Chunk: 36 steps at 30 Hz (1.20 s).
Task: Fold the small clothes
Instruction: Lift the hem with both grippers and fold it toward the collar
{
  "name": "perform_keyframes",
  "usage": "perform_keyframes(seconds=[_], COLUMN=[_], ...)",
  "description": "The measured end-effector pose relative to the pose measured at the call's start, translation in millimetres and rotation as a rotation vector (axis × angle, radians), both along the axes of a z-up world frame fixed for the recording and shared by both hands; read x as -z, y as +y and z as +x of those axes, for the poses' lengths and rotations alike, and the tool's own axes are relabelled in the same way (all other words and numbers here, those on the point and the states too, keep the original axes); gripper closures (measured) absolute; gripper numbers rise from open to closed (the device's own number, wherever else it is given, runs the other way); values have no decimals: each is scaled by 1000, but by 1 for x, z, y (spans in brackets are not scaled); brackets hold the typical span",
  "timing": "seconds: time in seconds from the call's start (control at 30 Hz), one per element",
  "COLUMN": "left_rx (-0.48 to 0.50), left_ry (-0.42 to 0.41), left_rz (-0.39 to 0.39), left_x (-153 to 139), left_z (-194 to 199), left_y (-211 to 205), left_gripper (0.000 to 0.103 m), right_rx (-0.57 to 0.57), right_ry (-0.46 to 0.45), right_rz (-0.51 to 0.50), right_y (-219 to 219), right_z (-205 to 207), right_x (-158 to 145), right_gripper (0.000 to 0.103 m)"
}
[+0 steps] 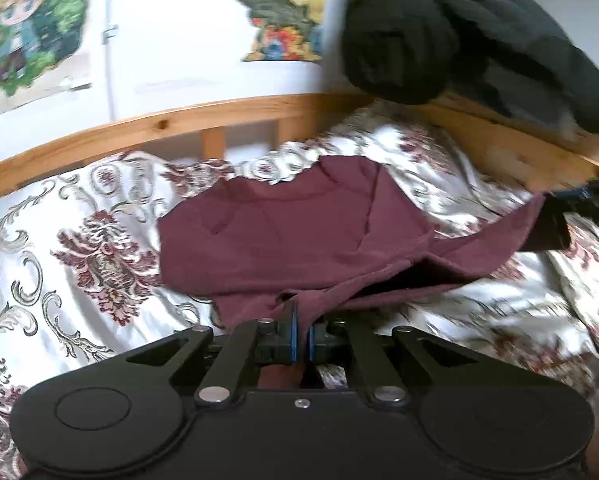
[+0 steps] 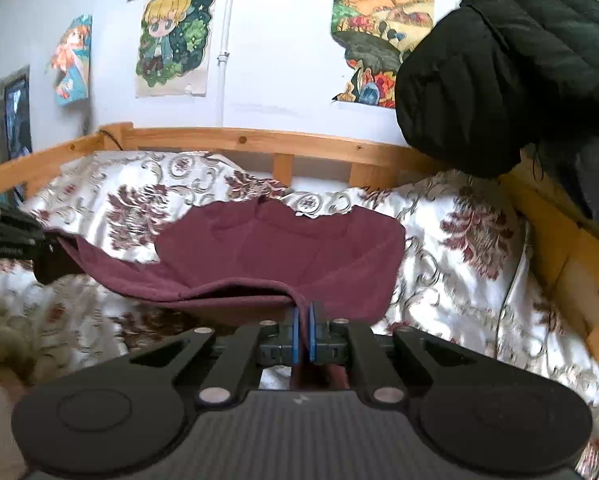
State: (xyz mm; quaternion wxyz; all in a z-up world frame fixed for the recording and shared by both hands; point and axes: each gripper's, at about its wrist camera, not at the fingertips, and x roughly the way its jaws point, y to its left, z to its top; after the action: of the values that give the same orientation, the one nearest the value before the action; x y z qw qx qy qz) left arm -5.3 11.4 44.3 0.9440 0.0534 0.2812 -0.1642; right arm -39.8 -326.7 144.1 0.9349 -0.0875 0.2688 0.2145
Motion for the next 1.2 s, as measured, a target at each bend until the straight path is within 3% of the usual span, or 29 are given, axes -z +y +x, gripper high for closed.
perform_keyframes(seconds=[0.23,0.37,0.53,0.77,1.07,1.2], left_rx=[75,53,0,-55,-103,-95], left_ry=[3,-43,-45,-4,65,96], left_rz=[-1,9,8,-40,-137,-169], left_x=[-26,-39,-43,-30,26,50], left_z=[-6,33,110,194,257,269], left_y=[5,10,17,18,41,52], left_gripper=[99,98,98,98,97,92], right_rx=[26,42,51,71,190,226], right_ry=[31,-14,-73,-109,-21,13], right_rz=[63,-20,-164,-300,-206,-180], right_y=[-10,7,36,74,81,82], right_z=[-3,26,89,183,249,267], right_x=[-30,-37,-36,-6,65,79], right_gripper=[97,97,97,97,97,97])
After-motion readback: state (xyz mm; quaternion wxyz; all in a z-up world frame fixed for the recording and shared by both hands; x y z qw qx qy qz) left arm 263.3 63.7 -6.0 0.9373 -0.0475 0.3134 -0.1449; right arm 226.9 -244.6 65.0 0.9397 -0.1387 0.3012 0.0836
